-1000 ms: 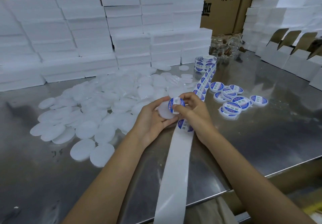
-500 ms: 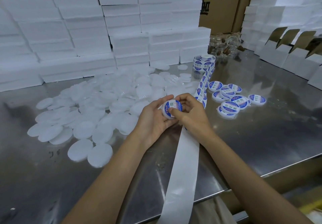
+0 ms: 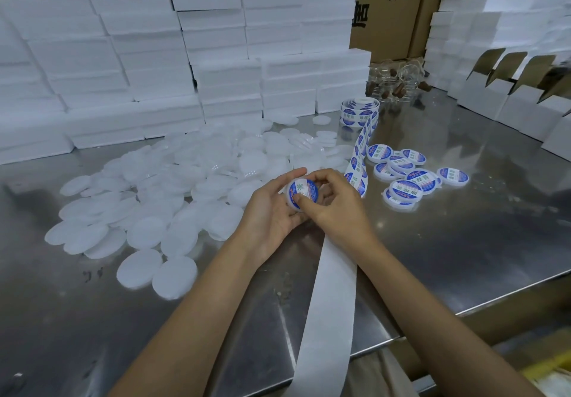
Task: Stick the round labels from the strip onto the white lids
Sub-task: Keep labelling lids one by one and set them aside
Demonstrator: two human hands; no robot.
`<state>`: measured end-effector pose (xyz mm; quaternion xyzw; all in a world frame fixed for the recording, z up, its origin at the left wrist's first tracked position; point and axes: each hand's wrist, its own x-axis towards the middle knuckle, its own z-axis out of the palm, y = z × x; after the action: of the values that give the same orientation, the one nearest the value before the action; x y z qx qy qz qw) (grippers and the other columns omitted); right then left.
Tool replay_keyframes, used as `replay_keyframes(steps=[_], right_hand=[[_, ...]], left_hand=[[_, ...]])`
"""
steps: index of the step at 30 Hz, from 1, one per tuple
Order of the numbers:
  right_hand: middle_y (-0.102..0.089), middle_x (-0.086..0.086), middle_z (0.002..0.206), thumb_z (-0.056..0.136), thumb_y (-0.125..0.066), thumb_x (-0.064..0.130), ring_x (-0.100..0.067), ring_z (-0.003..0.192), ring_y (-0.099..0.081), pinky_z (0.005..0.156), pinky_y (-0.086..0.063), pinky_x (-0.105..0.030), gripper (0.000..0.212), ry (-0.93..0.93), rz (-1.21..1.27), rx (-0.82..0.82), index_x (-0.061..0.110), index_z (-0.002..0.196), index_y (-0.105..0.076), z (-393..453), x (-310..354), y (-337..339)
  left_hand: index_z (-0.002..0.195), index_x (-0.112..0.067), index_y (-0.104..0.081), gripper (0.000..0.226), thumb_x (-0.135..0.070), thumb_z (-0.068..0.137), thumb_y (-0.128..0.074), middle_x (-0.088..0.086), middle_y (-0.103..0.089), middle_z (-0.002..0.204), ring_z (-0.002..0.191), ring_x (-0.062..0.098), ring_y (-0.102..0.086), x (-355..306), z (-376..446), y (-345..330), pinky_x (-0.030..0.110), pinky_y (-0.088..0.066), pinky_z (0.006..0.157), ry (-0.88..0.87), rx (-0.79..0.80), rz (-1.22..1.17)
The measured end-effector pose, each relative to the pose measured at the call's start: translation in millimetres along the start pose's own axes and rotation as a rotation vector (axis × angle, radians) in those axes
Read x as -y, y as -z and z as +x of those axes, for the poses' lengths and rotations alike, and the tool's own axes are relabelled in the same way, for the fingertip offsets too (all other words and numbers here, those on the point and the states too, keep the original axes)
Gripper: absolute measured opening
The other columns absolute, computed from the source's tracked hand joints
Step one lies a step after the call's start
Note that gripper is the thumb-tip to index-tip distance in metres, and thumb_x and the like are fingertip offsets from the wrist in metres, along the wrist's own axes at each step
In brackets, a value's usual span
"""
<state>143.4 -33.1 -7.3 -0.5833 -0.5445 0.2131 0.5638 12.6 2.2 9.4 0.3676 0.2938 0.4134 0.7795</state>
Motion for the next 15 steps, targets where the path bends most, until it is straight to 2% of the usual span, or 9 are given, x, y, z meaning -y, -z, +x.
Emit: replay_keyframes(steps=[3,6,9,12,15], right_hand=[[-0.053,0.008,0.1,0.076,-0.083,0.024,-0.002,0.077,-0.054,0.073,-0.046,-0.013,0.063,0.013,-0.015,-0.045,0.025,0.129,-0.05,0.5,-4.4,0.7],[-0.053,0.009,0.1,0.072,-0.086,0.038,0.002,0.082,-0.051,0.07,-0.041,-0.007,0.056,0.055,-0.07,-0.102,0.026,0.114,-0.052,-0.2,-6.7,-1.2],[-0.055,0.014,0.083,0.066,-0.083,0.054,-0.001,0.071,-0.052,0.064,-0.044,-0.014,0.05,0.025,-0.07,-0.109,0.025,0.096,-0.055,1.1,-7.6,-2.0],[-0.045,0.014,0.061,0.078,-0.08,0.042,-0.004,0.057,-0.043,0.058,-0.04,-0.021,0.034,0.073,-0.013,-0.109,0.02,0.084,-0.055,2.0,-10.0,-1.3],[-0.055,0.006,0.064,0.09,-0.07,0.025,-0.006,0.059,-0.047,0.06,-0.042,-0.027,0.019,0.123,0.008,-0.147,0.014,0.082,-0.057,2.8,-9.3,1.4]], left_hand=[[0.132,0.0,-0.061,0.039,-0.018,0.1,-0.049,0.023,-0.063,0.133,0.126,0.042,-0.059,-0.4,-0.6,-0.9,0.054,-0.041,0.114,0.008,-0.011,-0.062],[0.13,-0.001,-0.062,0.039,-0.023,0.102,-0.044,0.022,-0.059,0.139,0.13,0.039,-0.057,-1.8,-2.3,-3.6,0.053,-0.04,0.114,0.002,0.0,-0.13],[0.128,0.0,-0.061,0.039,-0.023,0.104,-0.041,0.022,-0.061,0.137,0.127,0.039,-0.059,-4.8,-5.0,-6.9,0.051,-0.045,0.11,-0.007,0.036,-0.219],[0.127,0.001,-0.061,0.038,-0.021,0.104,-0.042,0.022,-0.063,0.133,0.123,0.039,-0.062,-6.6,-8.1,-9.7,0.05,-0.052,0.101,-0.004,0.072,-0.245],[0.126,0.003,-0.062,0.037,-0.014,0.096,-0.052,0.023,-0.065,0.131,0.123,0.04,-0.062,-6.5,-10.5,-13.3,0.051,-0.054,0.099,-0.006,0.089,-0.233]])
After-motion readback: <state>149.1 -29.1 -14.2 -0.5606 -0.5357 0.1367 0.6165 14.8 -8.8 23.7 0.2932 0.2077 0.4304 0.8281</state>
